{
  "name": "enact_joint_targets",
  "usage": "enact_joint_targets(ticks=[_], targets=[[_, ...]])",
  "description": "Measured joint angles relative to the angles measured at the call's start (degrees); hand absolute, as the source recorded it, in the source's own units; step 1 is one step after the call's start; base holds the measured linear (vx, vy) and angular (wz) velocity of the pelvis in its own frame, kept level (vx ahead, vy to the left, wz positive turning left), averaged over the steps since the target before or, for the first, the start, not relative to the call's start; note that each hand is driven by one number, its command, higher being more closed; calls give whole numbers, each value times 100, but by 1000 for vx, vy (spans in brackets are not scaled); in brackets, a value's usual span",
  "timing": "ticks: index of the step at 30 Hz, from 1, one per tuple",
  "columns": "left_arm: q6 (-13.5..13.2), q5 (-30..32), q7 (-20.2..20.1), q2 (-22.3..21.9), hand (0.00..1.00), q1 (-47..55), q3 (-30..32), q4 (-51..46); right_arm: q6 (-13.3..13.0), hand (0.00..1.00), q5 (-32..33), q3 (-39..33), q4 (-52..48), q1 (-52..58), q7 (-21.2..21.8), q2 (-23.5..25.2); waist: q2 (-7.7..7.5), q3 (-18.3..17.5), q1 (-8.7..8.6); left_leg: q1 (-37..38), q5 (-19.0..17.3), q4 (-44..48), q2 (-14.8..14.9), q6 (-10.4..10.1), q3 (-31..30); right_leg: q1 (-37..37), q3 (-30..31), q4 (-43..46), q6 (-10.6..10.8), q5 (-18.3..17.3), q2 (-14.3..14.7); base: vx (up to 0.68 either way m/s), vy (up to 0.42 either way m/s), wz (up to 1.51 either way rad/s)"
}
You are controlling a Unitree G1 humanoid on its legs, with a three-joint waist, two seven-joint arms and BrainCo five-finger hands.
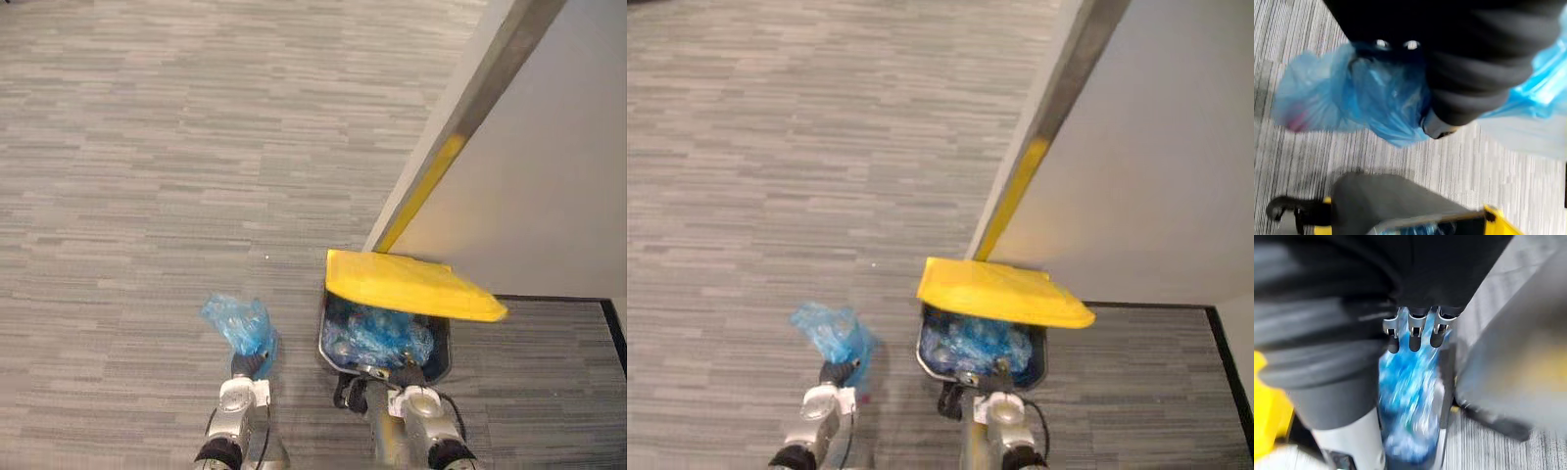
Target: Gather rubbish on tea table into small bin, then transfer packed bag to large trash can.
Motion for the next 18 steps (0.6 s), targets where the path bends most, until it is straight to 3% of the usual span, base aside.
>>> enact_joint_targets(ticks=[2, 5, 7, 11, 18], targets=[[-14, -9, 16, 204, 100, -16, -10, -176, -11, 0, -64, 208, -179, -428, -13, -123, -123, 46, 90, -290, -4, 186, -35, 7, -87, -150, 10, -51, 144, 112, -38, -135, -48, 15], [-41, -121, 126, 476, 100, -12, -130, -394, -118, 0, -65, 244, -235, -1379, -40, -550, -178, 189, 112, -607, -115, 202, -24, 172, -235, -227, -62, -428, 378, 324, 8, -152, -80, 19], [-84, -290, 137, 588, 100, 3, -227, -669, -117, 0, -45, 231, -184, -2126, -113, -962, -236, 386, 133, -729, -152, 205, -27, 181, -321, -224, 250, -735, 560, 524, 188, -201, -100, 8], [-160, -566, 239, 613, 100, 33, -402, -932, -114, 0, 72, 227, -172, -2887, -149, -1386, -327, 514, 166, -824, -149, 197, -13, 176, -387, -160, 384, -1209, 513, 857, 369, -129, -62, -10], [-236, -777, 229, 715, 100, 69, -866, -1691, -111, 0, 498, 199, -85, -3714, -270, -1895, -385, 720, 122, -888, -109, 194, 113, 94, -442, -118, 386, -1495, 469, 1020, 563, -27, -57, -5]])
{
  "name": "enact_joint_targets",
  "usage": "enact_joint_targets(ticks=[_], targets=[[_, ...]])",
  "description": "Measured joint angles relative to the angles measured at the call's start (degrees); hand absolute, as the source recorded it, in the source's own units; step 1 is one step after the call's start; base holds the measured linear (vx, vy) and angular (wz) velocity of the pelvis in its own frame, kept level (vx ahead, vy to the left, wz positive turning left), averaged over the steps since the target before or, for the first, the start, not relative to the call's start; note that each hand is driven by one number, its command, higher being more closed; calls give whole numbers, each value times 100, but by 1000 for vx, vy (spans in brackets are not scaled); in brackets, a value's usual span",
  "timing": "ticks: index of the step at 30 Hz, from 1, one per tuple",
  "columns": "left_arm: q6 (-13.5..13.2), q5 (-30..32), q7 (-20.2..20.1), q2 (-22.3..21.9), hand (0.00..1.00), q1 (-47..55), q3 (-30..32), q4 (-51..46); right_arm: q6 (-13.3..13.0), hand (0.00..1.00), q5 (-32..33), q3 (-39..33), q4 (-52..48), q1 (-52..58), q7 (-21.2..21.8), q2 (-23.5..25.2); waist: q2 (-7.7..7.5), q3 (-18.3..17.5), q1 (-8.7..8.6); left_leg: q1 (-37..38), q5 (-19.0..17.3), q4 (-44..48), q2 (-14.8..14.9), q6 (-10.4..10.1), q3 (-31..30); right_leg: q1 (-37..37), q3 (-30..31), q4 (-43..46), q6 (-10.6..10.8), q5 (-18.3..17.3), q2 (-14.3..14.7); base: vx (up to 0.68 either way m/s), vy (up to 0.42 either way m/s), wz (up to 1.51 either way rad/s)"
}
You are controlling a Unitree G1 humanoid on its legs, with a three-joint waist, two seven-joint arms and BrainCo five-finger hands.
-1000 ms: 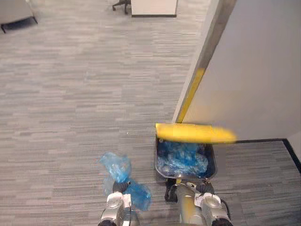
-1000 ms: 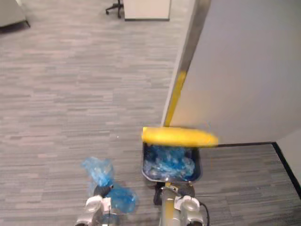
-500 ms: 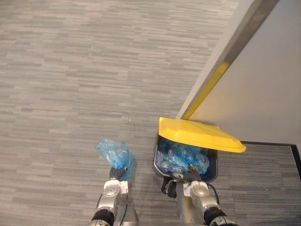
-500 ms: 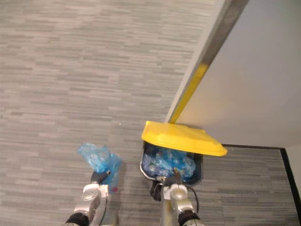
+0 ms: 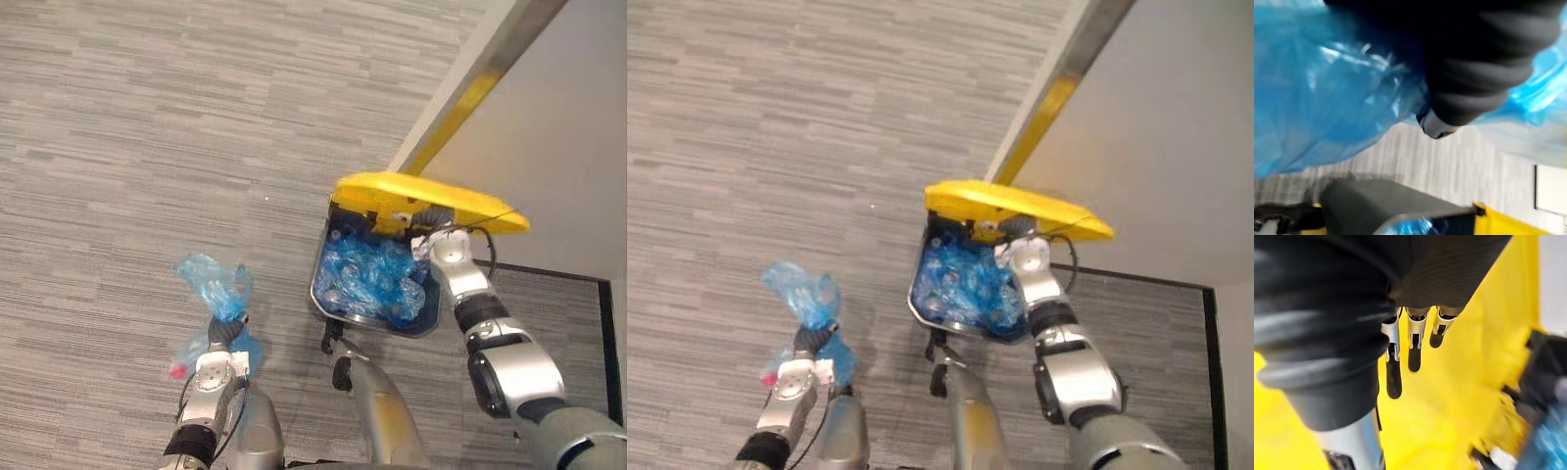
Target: Gather rubbish on tea table into small bin, then transfer packed bag to large trash can.
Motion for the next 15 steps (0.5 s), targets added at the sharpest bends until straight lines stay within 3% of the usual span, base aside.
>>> enact_joint_targets(ticks=[4, 15], targets=[[-63, -114, -32, 24, 100, -47, -315, -428, 1, 0, 277, -17, 202, -236, -24, -165, -8, 99, -29, 11, 10, 18, 52, -19, -17, 148, -1, -194, -22, 84, 51, -24, -13, 7], [-268, -516, -579, 54, 100, -348, -1483, -2181, -3, 0, 640, -19, 202, -387, -44, -176, 19, 326, -85, -11, -46, 283, -14, -118, -3, 253, 43, -192, 1, 148, -5, -3, 24, -1]])
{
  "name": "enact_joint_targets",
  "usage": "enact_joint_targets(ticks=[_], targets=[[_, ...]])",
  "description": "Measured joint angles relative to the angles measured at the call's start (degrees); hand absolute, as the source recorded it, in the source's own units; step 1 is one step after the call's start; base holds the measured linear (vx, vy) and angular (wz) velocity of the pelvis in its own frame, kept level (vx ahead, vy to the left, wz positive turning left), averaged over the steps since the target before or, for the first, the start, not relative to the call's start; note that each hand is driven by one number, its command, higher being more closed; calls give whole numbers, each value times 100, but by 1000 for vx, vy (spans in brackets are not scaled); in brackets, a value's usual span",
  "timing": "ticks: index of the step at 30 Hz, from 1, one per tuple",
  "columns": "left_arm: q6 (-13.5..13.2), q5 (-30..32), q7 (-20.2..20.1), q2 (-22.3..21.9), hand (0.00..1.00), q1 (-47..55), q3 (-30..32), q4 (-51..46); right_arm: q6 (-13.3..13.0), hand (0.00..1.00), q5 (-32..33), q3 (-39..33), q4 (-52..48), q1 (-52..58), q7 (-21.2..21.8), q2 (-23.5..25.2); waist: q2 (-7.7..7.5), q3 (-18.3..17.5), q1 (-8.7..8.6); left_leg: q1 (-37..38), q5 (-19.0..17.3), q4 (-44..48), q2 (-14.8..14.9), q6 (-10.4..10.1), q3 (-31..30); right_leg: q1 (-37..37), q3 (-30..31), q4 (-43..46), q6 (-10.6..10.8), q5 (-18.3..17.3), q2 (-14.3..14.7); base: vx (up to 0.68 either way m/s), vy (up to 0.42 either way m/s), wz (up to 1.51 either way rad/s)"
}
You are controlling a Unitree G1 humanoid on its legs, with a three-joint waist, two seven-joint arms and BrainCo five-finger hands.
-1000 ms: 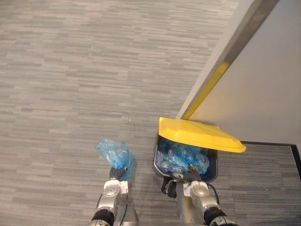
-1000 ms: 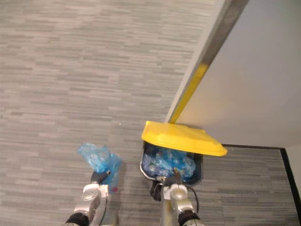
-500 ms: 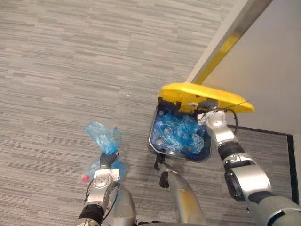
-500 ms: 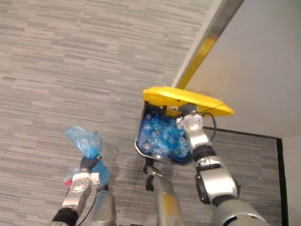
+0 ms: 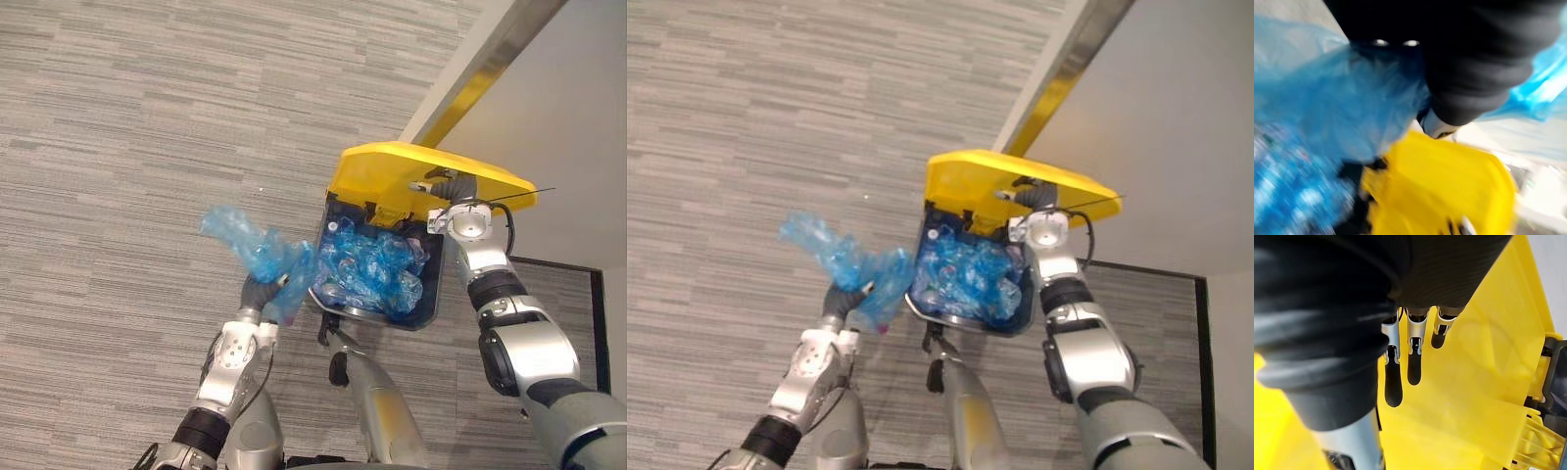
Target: Gather rubbish on tea table into small bin, then transfer packed bag to large trash can.
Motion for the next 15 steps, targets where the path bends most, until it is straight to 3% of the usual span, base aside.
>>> enact_joint_targets(ticks=[7, 11, 15], targets=[[-31, -50, 112, -90, 100, -703, -471, -570, -2, 0, 0, 11, -9, -4, 60, 1, 14, 48, -46, -6, 0, 39, -172, 0, 35, -1, 93, 16, -33, 23, -138, 11, 63, 0], [-38, 73, 256, -275, 100, -1340, -605, -602, -3, 0, -4, 46, -153, -35, 74, 0, 62, 97, -220, -80, -42, 200, -262, -38, 63, -4, 131, 38, -80, 57, -221, 17, 74, -1], [-35, 288, 372, -283, 100, -1682, -688, -553, -3, 0, -3, 74, -454, -76, 76, -4, 56, 193, -261, -125, -75, 243, -354, 0, 201, -130, 283, 106, -113, 80, -256, 10, 62, -12]])
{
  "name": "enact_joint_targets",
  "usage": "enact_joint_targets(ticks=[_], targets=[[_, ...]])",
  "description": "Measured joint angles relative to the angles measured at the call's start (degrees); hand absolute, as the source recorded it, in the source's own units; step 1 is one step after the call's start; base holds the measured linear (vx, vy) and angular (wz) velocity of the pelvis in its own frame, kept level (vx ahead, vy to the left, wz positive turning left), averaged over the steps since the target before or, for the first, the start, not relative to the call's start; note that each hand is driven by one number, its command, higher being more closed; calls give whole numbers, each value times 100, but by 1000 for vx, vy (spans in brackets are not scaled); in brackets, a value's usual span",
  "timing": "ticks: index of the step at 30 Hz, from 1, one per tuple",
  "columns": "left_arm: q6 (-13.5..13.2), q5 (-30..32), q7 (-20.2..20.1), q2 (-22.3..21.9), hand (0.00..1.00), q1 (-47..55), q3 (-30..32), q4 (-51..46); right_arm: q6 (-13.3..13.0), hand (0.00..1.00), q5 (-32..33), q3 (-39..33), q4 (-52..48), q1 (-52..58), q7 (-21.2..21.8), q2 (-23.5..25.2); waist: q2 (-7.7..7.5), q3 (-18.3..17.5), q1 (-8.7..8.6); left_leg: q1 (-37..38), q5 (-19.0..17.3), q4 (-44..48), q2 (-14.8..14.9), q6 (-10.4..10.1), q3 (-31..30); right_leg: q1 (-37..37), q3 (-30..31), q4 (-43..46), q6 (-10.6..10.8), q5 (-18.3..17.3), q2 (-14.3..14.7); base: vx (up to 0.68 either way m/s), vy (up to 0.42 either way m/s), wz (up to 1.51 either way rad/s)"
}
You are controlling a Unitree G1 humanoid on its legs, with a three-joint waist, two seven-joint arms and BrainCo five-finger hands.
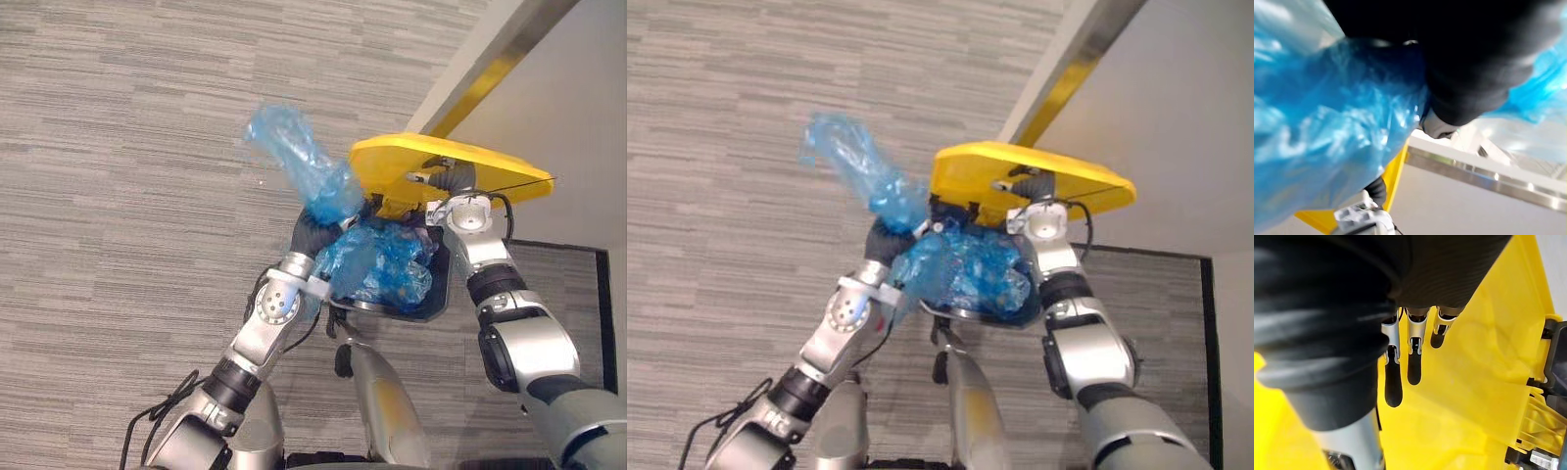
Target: Gather rubbish on tea table into small bin, then transfer packed bag to large trash can.
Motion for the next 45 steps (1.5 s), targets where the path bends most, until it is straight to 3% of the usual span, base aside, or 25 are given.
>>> enact_joint_targets(ticks=[10, 18, 30, 34, 35, 40, 45], targets=[[204, -195, 78, 0, 100, -874, 2, 1711, 9, 0, 65, 341, -555, -248, 17, -225, -16, 273, -189, -324, -69, 190, -95, 36, 120, -351, 136, 95, -50, 38, -59, 13, 10, -5], [416, -233, 81, -146, 100, -1831, -112, 3158, 9, 0, 178, 633, -566, -642, 17, -152, -18, 279, -300, -802, -119, 379, -72, -5, 131, -761, 164, 95, -111, 109, -31, 14, -24, -2], [599, -384, 82, -666, 100, -2370, -71, 3868, 40, 0, 218, 674, -1331, -667, -27, 317, -15, 277, -307, -1103, -162, 373, 141, -93, 383, -1209, 297, 99, -166, 161, 179, 55, -46, -11], [661, -126, 51, -896, 100, -2474, -30, 4087, 90, 0, 225, 646, -1459, -669, -58, 447, -16, 273, -311, -1118, -166, 377, 153, -100, 451, -1245, 333, 98, -185, 175, 191, 54, -19, -5], [680, 8, 5, -943, 0, -2507, -28, 4189, 93, 0, 228, 585, -1464, -689, -63, 549, -16, 271, -316, -1117, -172, 377, 168, -110, 473, -1254, 347, 98, -186, 175, 209, 55, -25, -6], [745, 138, -52, -1085, 0, -2534, 189, 4497, 156, 0, 274, 582, -1466, -817, -64, 736, -15, 268, -316, -1060, -177, 328, 234, -130, 594, -1264, 392, 74, -212, 193, 284, 58, -26, -11], [1039, 1120, -26, -1307, 0, -2543, 532, 4814, 182, 0, 272, 581, -1468, -896, -40, 947, -8, 249, -340, -892, -131, 134, 325, -279, 776, -1234, 431, 35, -242, 214, 360, 79, -24, -11]])
